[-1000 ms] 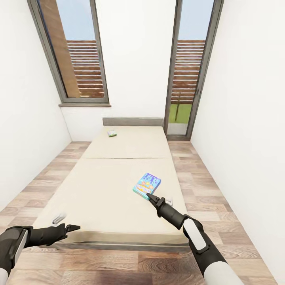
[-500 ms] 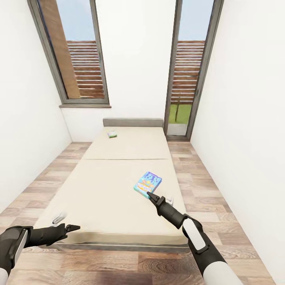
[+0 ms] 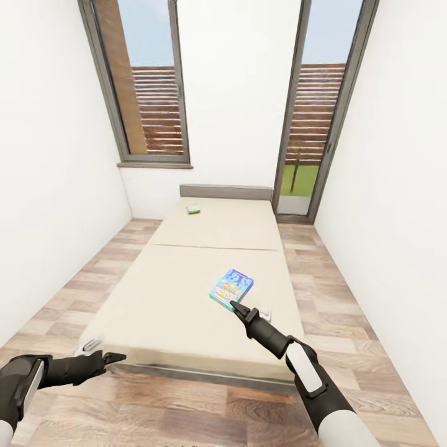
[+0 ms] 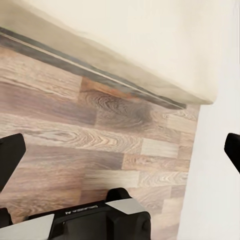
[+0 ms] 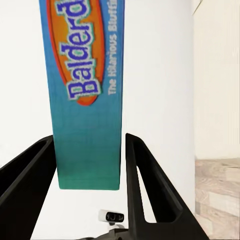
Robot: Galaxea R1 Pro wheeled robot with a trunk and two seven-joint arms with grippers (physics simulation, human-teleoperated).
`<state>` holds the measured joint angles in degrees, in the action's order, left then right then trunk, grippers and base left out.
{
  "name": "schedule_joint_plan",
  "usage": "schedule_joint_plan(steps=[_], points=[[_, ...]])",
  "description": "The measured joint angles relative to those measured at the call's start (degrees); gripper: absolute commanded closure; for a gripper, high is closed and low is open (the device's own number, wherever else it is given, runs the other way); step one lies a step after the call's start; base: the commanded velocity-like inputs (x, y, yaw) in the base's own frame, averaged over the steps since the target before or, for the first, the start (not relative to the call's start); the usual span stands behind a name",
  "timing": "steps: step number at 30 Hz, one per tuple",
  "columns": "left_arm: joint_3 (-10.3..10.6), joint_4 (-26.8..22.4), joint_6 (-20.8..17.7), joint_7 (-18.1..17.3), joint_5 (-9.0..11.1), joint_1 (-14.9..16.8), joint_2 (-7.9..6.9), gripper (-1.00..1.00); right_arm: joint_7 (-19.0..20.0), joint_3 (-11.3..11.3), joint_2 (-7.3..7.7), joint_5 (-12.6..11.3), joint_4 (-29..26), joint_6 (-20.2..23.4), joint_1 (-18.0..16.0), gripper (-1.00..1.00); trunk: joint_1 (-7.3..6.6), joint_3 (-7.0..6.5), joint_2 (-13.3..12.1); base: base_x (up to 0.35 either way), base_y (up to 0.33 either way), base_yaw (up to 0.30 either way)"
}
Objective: Put all the toys in the child's room - the three board games (two on the bed and one on the table), the two jigsaw puzzles on the table, and the tennis ball on the table - inside the toy box on the table in the child's room.
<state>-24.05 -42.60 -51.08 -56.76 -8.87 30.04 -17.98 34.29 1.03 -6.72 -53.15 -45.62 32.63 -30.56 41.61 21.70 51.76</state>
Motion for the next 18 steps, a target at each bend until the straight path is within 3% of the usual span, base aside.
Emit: schedule_joint_plan(steps=[18], points=[[0.17,0.0,0.0,0.28,-0.08,-0.04,0.17,-1.0,-0.17,0.0,-0.11,0.14,0.03,-0.13,0.0,1.0,-3.97,-3.24,-7.23,-0.007,0.0,0.29]])
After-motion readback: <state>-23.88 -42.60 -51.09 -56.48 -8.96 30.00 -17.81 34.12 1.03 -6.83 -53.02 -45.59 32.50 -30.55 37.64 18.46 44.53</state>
